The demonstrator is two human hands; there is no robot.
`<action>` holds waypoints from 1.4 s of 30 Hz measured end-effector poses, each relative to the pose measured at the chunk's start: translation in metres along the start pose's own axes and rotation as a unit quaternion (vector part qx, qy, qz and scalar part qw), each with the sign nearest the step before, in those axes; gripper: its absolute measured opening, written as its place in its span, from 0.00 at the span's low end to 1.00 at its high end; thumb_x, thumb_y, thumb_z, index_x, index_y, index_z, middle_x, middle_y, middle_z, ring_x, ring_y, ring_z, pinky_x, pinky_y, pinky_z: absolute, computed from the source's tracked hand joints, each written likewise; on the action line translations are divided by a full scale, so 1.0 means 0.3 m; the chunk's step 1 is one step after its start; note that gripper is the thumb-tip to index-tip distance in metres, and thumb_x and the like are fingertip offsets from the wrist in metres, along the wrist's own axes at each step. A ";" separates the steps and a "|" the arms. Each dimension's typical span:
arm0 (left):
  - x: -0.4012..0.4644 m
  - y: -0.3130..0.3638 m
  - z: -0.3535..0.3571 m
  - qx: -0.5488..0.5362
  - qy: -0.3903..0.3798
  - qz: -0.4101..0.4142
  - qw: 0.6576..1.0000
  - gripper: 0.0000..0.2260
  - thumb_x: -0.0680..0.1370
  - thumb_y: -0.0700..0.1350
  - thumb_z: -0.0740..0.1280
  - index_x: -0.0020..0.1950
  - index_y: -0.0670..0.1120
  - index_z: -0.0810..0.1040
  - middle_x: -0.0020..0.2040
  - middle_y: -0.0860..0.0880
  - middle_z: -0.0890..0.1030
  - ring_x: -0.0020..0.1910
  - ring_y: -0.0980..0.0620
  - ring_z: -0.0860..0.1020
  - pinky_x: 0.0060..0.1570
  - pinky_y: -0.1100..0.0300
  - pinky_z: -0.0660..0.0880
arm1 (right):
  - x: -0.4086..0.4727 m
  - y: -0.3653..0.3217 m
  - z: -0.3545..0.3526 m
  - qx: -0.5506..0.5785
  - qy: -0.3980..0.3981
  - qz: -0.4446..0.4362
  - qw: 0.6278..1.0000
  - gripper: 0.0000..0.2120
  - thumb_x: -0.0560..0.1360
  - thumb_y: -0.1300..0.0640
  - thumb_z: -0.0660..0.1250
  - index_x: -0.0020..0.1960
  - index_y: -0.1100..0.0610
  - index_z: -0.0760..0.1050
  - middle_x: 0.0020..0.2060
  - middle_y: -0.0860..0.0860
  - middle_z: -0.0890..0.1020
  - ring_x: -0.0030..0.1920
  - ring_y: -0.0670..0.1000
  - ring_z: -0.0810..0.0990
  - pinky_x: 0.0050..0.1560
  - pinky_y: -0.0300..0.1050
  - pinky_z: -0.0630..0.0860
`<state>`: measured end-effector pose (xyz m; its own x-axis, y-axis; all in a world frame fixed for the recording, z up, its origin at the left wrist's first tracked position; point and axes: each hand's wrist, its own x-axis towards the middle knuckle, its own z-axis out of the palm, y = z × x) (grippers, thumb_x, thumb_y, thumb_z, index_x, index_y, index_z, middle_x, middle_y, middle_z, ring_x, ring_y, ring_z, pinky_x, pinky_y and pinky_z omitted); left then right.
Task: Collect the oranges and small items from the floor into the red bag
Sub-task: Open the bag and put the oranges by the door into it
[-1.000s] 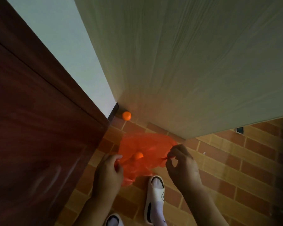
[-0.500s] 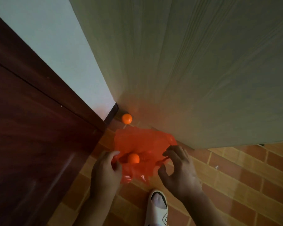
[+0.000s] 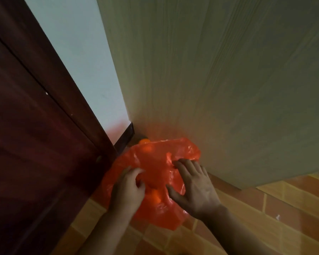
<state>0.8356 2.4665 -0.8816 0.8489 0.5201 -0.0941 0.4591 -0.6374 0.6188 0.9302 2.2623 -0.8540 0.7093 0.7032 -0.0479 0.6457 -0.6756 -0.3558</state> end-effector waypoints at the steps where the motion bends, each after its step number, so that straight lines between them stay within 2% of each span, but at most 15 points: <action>1: 0.040 -0.008 0.014 0.005 -0.006 0.009 1.000 0.15 0.75 0.39 0.72 0.60 0.51 0.83 0.59 0.52 0.81 0.59 0.49 0.79 0.58 0.54 0.78 | 0.002 0.007 0.033 -0.001 0.001 0.003 1.000 0.38 0.79 0.28 0.52 0.80 0.50 0.62 0.73 0.47 0.69 0.71 0.51 0.67 0.70 0.50 0.67; 3: 0.102 -0.023 0.031 0.016 -0.012 0.027 0.999 0.14 0.76 0.39 0.72 0.59 0.50 0.84 0.58 0.53 0.81 0.59 0.52 0.79 0.60 0.56 0.77 | 0.002 0.016 0.097 0.005 0.005 0.015 1.000 0.38 0.79 0.28 0.52 0.81 0.50 0.58 0.74 0.46 0.67 0.72 0.50 0.66 0.73 0.50 0.65; 6: 0.119 -0.095 0.046 0.029 -0.034 0.041 0.998 0.12 0.74 0.38 0.73 0.55 0.52 0.85 0.54 0.55 0.83 0.56 0.55 0.81 0.58 0.57 0.79 | -0.016 0.035 0.187 -0.006 -0.004 0.016 1.000 0.36 0.79 0.31 0.53 0.80 0.50 0.59 0.72 0.45 0.67 0.69 0.52 0.67 0.70 0.50 0.67; 14: 0.039 -0.226 -0.004 0.058 -0.100 -0.014 0.993 0.11 0.74 0.38 0.72 0.51 0.53 0.86 0.51 0.56 0.85 0.53 0.54 0.83 0.55 0.55 0.81 | -0.090 0.037 0.289 -0.007 -0.099 0.043 0.994 0.36 0.79 0.33 0.52 0.82 0.48 0.54 0.77 0.48 0.61 0.74 0.54 0.64 0.74 0.54 0.64; 17: 0.032 -0.223 0.003 0.057 -0.104 0.005 0.993 0.09 0.74 0.41 0.73 0.50 0.55 0.85 0.50 0.57 0.84 0.51 0.57 0.82 0.52 0.56 0.81 | -0.100 0.014 0.276 -0.005 -0.027 0.038 0.999 0.35 0.78 0.33 0.57 0.79 0.50 0.63 0.75 0.52 0.66 0.69 0.57 0.70 0.66 0.57 0.69; 20: 0.054 -0.199 -0.002 0.039 -0.083 0.023 0.995 0.06 0.73 0.42 0.74 0.44 0.54 0.82 0.44 0.58 0.83 0.46 0.57 0.82 0.47 0.53 0.82 | -0.092 -0.016 0.233 0.011 0.112 0.036 0.993 0.34 0.76 0.35 0.63 0.76 0.51 0.69 0.72 0.55 0.69 0.63 0.60 0.73 0.57 0.57 0.70; 22: 0.065 -0.173 -0.009 0.031 -0.067 0.037 0.997 0.06 0.72 0.43 0.74 0.41 0.53 0.81 0.41 0.57 0.82 0.44 0.56 0.82 0.44 0.53 0.81 | -0.064 -0.040 0.194 0.020 0.193 0.022 0.981 0.36 0.74 0.37 0.68 0.78 0.52 0.68 0.74 0.56 0.68 0.66 0.61 0.72 0.60 0.60 0.70; 24: 0.063 -0.145 -0.015 0.015 -0.062 0.028 0.998 0.06 0.71 0.42 0.75 0.40 0.52 0.79 0.40 0.56 0.82 0.43 0.55 0.81 0.43 0.53 0.81 | -0.013 -0.077 0.149 0.027 0.211 -0.003 0.977 0.40 0.75 0.36 0.68 0.81 0.50 0.62 0.78 0.55 0.63 0.75 0.61 0.65 0.70 0.64 0.65; 26: 0.057 -0.125 -0.022 0.002 -0.062 0.001 0.998 0.08 0.71 0.42 0.74 0.38 0.51 0.77 0.38 0.55 0.81 0.40 0.53 0.81 0.41 0.51 0.80 | 0.060 -0.112 0.120 0.013 0.172 -0.021 0.985 0.44 0.76 0.31 0.64 0.84 0.48 0.53 0.82 0.53 0.54 0.82 0.59 0.52 0.79 0.64 0.53; 28: 0.057 -0.126 -0.038 0.007 -0.041 -0.005 0.999 0.09 0.69 0.42 0.74 0.36 0.49 0.74 0.34 0.53 0.79 0.37 0.51 0.79 0.37 0.49 0.78 | 0.132 -0.120 0.145 -0.035 0.096 -0.031 0.994 0.48 0.75 0.26 0.60 0.84 0.46 0.42 0.84 0.52 0.43 0.83 0.58 0.39 0.80 0.64 0.43; 30: 0.064 -0.138 -0.063 0.043 -0.021 0.002 0.999 0.11 0.70 0.42 0.73 0.38 0.50 0.71 0.35 0.53 0.78 0.38 0.49 0.79 0.36 0.51 0.75 | 0.176 -0.085 0.218 -0.090 0.009 -0.033 0.995 0.54 0.73 0.26 0.63 0.84 0.46 0.36 0.82 0.51 0.33 0.81 0.59 0.31 0.80 0.69 0.44; 33: 0.073 -0.149 -0.095 0.120 0.005 0.044 0.992 0.11 0.72 0.41 0.72 0.46 0.55 0.74 0.44 0.59 0.75 0.46 0.50 0.79 0.38 0.57 0.71 | 0.171 -0.005 0.334 -0.118 -0.083 -0.019 0.989 0.57 0.72 0.30 0.67 0.82 0.46 0.32 0.81 0.51 0.29 0.80 0.59 0.29 0.79 0.69 0.45; 36: 0.095 -0.166 -0.074 0.176 0.027 0.129 0.976 0.21 0.68 0.37 0.74 0.56 0.55 0.79 0.54 0.55 0.73 0.55 0.49 0.74 0.45 0.52 0.77 | 0.128 0.033 0.385 -0.107 -0.118 -0.012 0.987 0.55 0.73 0.35 0.68 0.82 0.45 0.31 0.81 0.51 0.30 0.80 0.57 0.27 0.80 0.68 0.42; 39: 0.135 -0.159 -0.038 0.190 -0.032 0.243 0.951 0.25 0.69 0.37 0.72 0.64 0.55 0.78 0.66 0.52 0.72 0.67 0.47 0.71 0.62 0.47 0.74 | 0.107 0.045 0.403 -0.105 -0.145 -0.016 0.984 0.55 0.74 0.40 0.69 0.82 0.45 0.31 0.80 0.52 0.29 0.79 0.57 0.26 0.80 0.67 0.40; 42: 0.166 -0.150 0.030 0.232 -0.126 0.308 0.914 0.20 0.75 0.52 0.69 0.68 0.61 0.75 0.76 0.54 0.64 0.77 0.46 0.60 0.72 0.40 0.65 | 0.084 0.050 0.418 -0.117 -0.174 -0.042 0.977 0.56 0.74 0.42 0.71 0.81 0.46 0.29 0.78 0.52 0.25 0.78 0.57 0.24 0.79 0.66 0.35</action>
<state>0.8596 2.5161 -0.9213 0.9904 -0.1279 -0.0518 -0.1134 -0.9684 0.2223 0.9224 2.2978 -0.9774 0.5375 0.7639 -0.3571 0.7741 -0.6150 -0.1504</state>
